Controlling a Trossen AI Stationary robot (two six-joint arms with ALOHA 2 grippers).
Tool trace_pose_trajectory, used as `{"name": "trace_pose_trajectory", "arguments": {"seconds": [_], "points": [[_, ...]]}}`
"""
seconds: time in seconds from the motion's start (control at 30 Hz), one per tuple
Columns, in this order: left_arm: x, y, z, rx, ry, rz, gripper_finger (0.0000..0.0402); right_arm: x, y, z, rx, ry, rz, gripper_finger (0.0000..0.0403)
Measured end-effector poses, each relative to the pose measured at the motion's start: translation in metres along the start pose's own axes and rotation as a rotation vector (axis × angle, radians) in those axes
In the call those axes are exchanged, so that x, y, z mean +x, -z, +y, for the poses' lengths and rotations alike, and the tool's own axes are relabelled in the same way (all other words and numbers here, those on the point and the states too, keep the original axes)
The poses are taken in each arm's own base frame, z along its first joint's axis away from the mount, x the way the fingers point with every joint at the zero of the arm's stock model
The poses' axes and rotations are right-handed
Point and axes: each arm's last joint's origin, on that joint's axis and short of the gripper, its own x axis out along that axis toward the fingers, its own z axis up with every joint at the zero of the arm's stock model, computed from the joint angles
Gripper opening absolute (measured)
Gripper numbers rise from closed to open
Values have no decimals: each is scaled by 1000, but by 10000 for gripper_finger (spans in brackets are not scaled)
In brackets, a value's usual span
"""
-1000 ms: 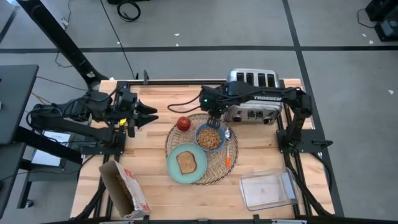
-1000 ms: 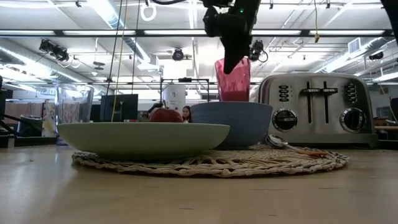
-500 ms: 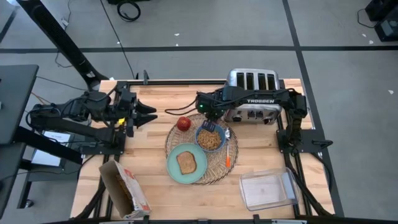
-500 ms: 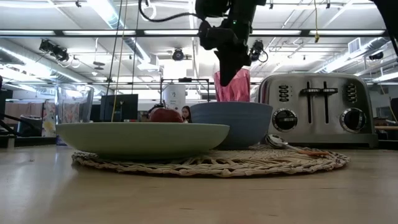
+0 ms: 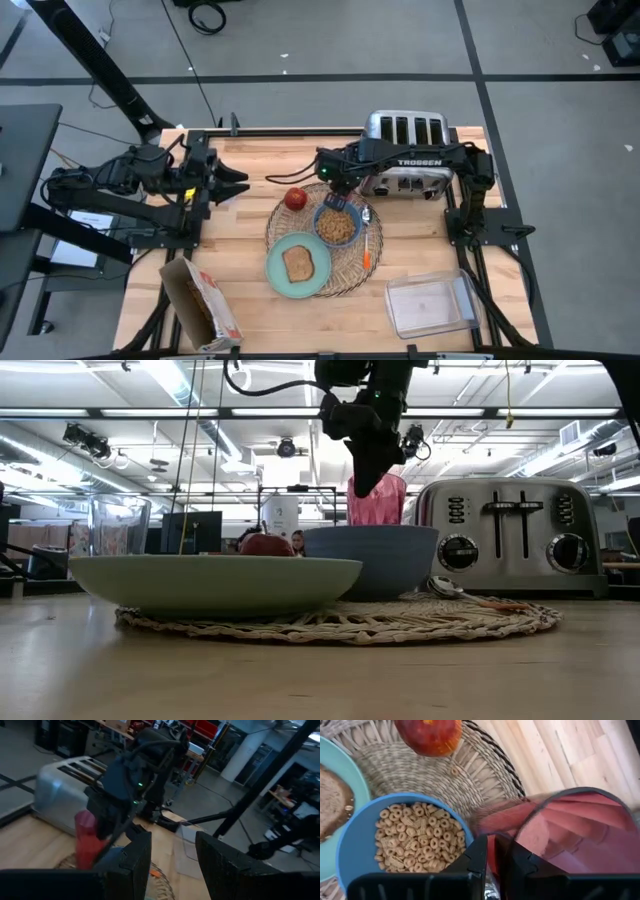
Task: Arrange a breakfast setting
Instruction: Put the red cup on the placemat to the top of the blue bowl
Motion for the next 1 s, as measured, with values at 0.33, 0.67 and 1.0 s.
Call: {"name": "trace_pose_trajectory", "arguments": {"seconds": [0.33,0.67,1.0], "points": [[0,1,-1,-8,36,20,160,-1,0,1,-7,-47,10,69],[0,1,-1,-6,37,21,160,-1,0,1,-26,-60,14,13],[0,1,-1,-6,37,21,160,-6,4,-4,-60,67,44,12]]}}
